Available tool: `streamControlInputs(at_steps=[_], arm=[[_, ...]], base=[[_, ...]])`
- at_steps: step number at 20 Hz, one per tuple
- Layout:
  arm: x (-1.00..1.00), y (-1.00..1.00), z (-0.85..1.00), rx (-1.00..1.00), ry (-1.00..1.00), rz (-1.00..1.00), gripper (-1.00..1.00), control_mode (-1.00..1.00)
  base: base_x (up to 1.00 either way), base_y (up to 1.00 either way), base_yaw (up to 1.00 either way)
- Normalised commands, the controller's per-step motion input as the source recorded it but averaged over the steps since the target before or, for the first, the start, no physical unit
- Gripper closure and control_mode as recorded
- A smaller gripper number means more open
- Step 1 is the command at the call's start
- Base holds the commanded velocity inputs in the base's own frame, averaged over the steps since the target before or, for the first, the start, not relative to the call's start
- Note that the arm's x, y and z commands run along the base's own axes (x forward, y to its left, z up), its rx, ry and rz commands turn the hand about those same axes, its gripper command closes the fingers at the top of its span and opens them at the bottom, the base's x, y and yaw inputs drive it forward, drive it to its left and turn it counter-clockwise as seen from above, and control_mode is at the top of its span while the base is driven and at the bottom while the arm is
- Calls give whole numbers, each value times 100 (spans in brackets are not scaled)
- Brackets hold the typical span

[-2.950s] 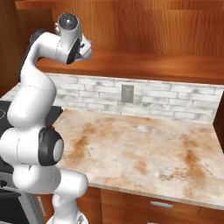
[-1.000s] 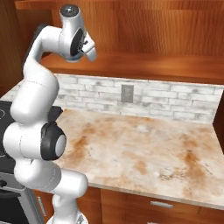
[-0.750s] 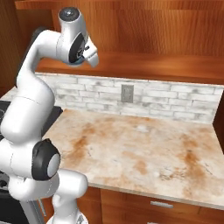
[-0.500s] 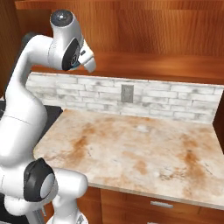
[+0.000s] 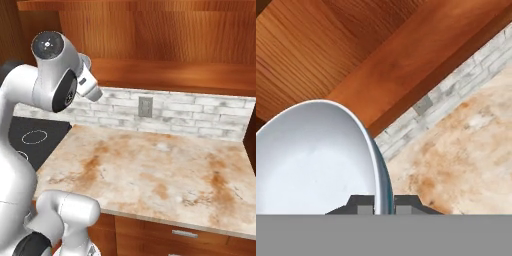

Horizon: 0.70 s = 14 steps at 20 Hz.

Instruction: Take the smaller bowl and place it next to the appetizer plate on the dining counter , and place the larger bowl next to the plate with cooked food.

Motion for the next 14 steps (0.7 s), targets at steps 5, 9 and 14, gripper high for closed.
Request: streamControlInputs(at_steps=[5, 9, 14], arm=[[-100, -19, 0, 0, -10, 0, 100, -100], [-80, -7, -13, 0, -2, 0, 100, -100], [0, 0, 0, 0, 0, 0, 100, 100]], base=[[0, 0, 0], [0, 0, 0], [-85, 0, 0]])
